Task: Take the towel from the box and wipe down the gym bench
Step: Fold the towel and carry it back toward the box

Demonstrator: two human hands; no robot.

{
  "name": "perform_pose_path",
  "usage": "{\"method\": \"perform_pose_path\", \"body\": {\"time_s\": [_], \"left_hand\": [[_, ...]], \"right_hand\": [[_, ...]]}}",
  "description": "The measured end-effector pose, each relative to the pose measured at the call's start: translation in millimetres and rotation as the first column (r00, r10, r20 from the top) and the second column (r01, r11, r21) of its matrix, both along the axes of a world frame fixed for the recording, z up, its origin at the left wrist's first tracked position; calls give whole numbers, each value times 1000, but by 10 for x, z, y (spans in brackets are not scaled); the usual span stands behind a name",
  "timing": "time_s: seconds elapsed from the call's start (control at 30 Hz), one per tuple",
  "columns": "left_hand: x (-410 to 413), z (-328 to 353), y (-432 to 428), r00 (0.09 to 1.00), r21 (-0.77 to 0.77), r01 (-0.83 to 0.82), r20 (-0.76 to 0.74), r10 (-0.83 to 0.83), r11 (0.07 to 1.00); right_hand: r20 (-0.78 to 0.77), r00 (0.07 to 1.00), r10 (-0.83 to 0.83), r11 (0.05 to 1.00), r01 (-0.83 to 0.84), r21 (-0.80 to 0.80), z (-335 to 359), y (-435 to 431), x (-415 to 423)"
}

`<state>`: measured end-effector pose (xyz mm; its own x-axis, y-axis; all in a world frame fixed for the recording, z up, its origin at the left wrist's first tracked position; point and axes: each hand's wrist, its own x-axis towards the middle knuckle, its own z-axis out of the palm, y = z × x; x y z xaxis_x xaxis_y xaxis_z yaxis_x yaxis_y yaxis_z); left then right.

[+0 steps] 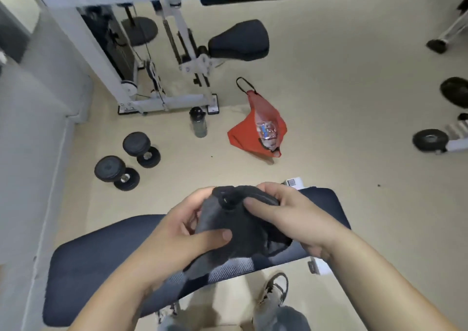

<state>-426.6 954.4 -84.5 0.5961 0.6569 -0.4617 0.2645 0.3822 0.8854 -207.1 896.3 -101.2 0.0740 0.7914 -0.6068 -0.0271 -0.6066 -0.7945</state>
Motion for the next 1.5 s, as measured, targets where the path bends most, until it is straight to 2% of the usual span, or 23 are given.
{"method": "perform_pose_path", "body": {"time_s": [0.17,0.27,0.37,0.47,0.67,0.83,1.07,1.27,1.4,1.5], "left_hand": [[728,457,-237,985,-113,122,136,-106,986],[1155,520,-490,939,-212,322,191,-284,922],[1596,568,-869,842,-195,537,175,-510,821],[2106,630,-1347,754,-190,656,126,-644,731],[3346,721,-2855,477,-170,873,111,-872,456],[4085,861,-4271,194,-112,976,84,-977,184],[4638,953,-5810,-203,-65,977,-2,-979,-202],[5118,883,-6957,-395,-64,919,-86,-915,-390],[5554,734,-7713,-539,-86,842,-111,-835,-532],[5803,619,-8283,-586,-107,810,-143,-797,-577]], "right_hand": [[-8,949,-316,949,316,-12,509,-581,464],[9,861,-508,861,508,-34,590,-1083,694],[28,747,-664,746,665,-44,619,-1773,903],[-3,603,-797,603,797,-41,642,-2540,1138],[4,298,-954,298,954,-14,682,-4381,1625],[99,161,-982,155,986,-65,826,-5770,1720],[90,-190,-978,-199,974,-104,895,-7093,1546],[72,-480,-874,-485,871,-81,868,-7898,1546],[94,-668,-738,-674,736,-60,897,-8431,1685],[93,-789,-608,-793,608,-25,918,-8822,1751]]}}
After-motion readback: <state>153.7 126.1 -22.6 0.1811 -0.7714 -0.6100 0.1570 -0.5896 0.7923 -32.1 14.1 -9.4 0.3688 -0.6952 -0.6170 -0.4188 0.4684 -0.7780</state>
